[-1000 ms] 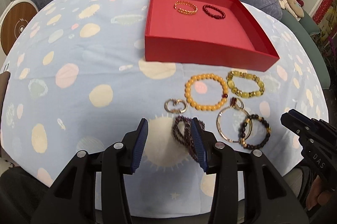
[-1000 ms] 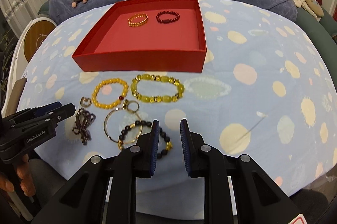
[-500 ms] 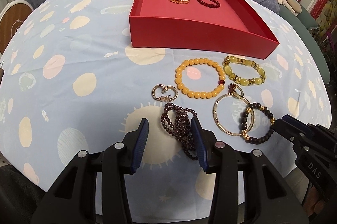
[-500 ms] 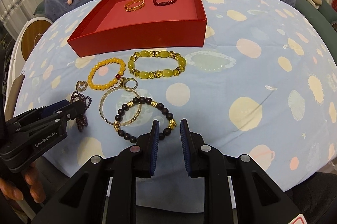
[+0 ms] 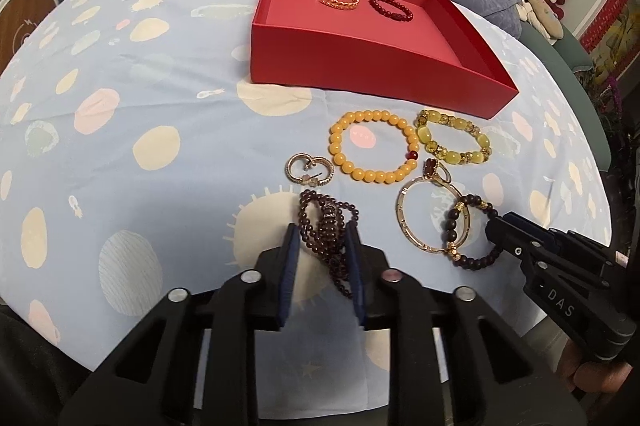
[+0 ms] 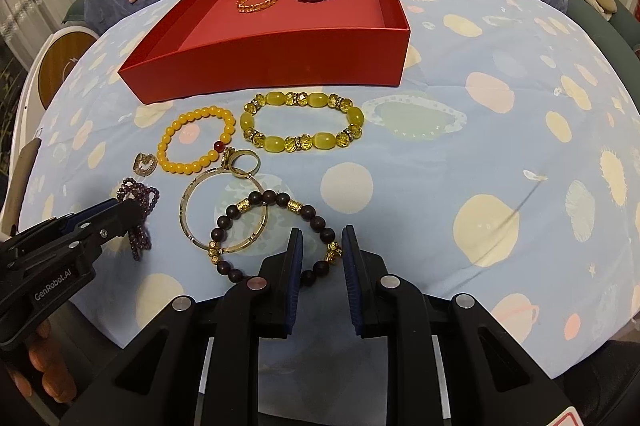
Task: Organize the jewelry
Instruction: 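Grasp the garnet multi-strand bracelet with the left tool while the right tool grasps the black-gold bead bracelet, then carry both bracelets over the red box and release them inside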
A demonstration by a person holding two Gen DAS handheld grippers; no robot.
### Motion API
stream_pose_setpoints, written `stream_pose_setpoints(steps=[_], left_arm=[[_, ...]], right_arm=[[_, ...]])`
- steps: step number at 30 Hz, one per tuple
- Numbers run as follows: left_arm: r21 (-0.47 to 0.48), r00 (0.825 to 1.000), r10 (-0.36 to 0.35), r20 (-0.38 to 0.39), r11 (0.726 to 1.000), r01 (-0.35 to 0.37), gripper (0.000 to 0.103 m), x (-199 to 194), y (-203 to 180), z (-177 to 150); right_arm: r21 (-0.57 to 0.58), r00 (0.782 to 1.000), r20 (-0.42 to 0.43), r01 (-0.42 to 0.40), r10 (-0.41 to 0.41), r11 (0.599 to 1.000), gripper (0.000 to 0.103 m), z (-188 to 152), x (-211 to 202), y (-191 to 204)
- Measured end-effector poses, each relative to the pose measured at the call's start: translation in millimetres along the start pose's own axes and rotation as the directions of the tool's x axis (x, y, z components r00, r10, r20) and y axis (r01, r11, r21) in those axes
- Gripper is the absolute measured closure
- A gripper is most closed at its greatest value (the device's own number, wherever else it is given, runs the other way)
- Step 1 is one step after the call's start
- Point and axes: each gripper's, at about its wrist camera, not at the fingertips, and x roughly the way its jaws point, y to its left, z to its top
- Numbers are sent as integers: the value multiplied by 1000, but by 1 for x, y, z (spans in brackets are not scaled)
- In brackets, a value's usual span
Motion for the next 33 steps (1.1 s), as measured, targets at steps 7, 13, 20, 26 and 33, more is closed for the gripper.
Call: stream_pose_setpoints(steps=[7,13,20,26,33], left_arm=[[0,1000,-23,0,1000,23,93,-6,1,-2],[13,1000,-28,7,1000,28,93,-19,-4,0],[37,999,-40,31,999,39,93,-41,-13,13],[68,996,-66,64,996,62,93,-60,-24,44],[100,990,-68,125,993,56,93,-70,-30,86]], right_arm=[[11,1000,5,-19,19,1000,94,-3,-7,-4],[12,998,43,-42,42,999,95,-1,-26,-4],[6,992,104,-66,65,998,95,17,-56,-2],[-9,984,161,-80,80,997,102,50,-80,-1],[-18,986,161,-49,51,999,102,75,-76,-14]])
